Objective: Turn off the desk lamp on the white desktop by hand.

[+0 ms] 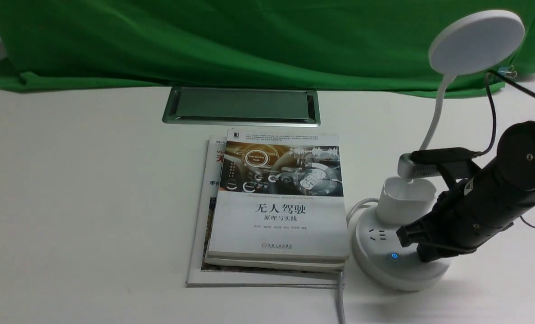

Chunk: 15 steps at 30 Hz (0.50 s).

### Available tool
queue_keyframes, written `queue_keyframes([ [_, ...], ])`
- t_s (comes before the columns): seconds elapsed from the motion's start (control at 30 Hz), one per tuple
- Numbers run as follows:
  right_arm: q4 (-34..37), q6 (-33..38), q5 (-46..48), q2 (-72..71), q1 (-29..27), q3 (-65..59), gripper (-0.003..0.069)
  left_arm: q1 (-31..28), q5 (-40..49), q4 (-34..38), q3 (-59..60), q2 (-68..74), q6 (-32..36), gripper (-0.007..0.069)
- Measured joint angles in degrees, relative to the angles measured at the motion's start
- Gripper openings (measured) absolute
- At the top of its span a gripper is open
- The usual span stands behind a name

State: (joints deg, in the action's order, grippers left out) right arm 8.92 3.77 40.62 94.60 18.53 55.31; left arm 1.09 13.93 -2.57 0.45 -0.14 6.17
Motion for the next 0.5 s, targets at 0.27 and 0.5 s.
queue_keyframes([
  [0.27, 0.0, 0.0, 3.1, -17.9, 0.0, -4.4, 0.0045, 0.0, 0.0, 0.0, 0.0, 0.0, 0.0, 0.002],
  [0.5, 0.0, -1.4, 3.9, -35.0, 0.0, -12.0, 0.0045, 0.0, 0.0, 0.0, 0.0, 0.0, 0.0, 0.002],
])
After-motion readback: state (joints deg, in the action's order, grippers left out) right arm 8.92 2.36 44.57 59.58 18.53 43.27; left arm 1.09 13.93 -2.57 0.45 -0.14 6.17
